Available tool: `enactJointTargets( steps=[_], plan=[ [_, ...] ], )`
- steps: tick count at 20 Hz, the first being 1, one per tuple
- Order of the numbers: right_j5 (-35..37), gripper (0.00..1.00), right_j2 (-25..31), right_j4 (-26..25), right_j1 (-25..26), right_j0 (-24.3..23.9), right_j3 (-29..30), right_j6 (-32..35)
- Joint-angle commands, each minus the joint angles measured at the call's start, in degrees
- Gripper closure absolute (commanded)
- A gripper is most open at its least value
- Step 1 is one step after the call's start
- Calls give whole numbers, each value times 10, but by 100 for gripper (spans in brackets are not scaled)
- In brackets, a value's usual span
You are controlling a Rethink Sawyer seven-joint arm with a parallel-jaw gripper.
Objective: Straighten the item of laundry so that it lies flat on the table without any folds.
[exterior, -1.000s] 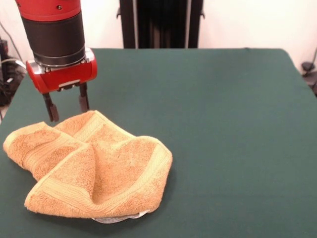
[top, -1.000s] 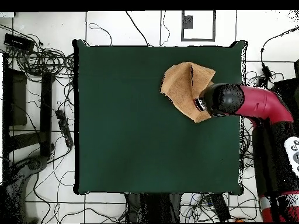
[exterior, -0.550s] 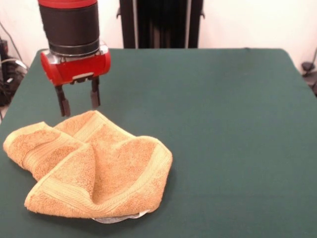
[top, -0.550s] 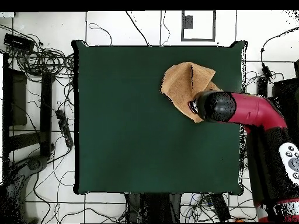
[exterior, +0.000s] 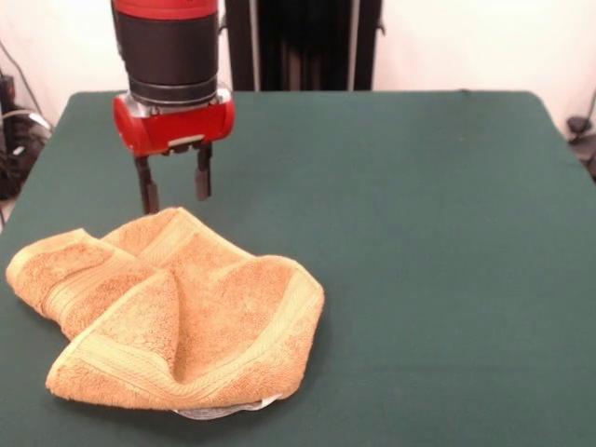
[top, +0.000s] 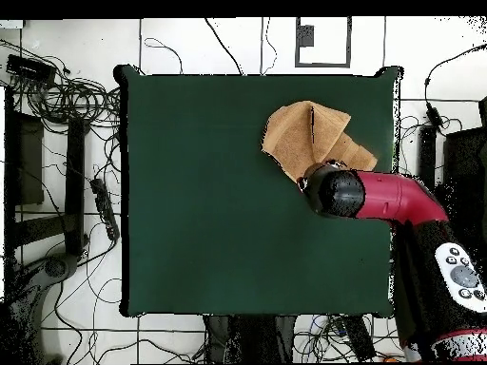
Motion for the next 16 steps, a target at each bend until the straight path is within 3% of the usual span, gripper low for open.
enactJointTargets(
  steps=[1, 4, 9, 16],
  plan=[
    [-60, 0, -2, -20, 47, 18, 84, 93],
    [-83, 0, -3, -29, 62, 18, 92, 88],
    [-118, 0, -75, 32, 79, 54, 102, 230],
    [-174, 0, -100, 70, 104, 51, 113, 239]
  ],
)
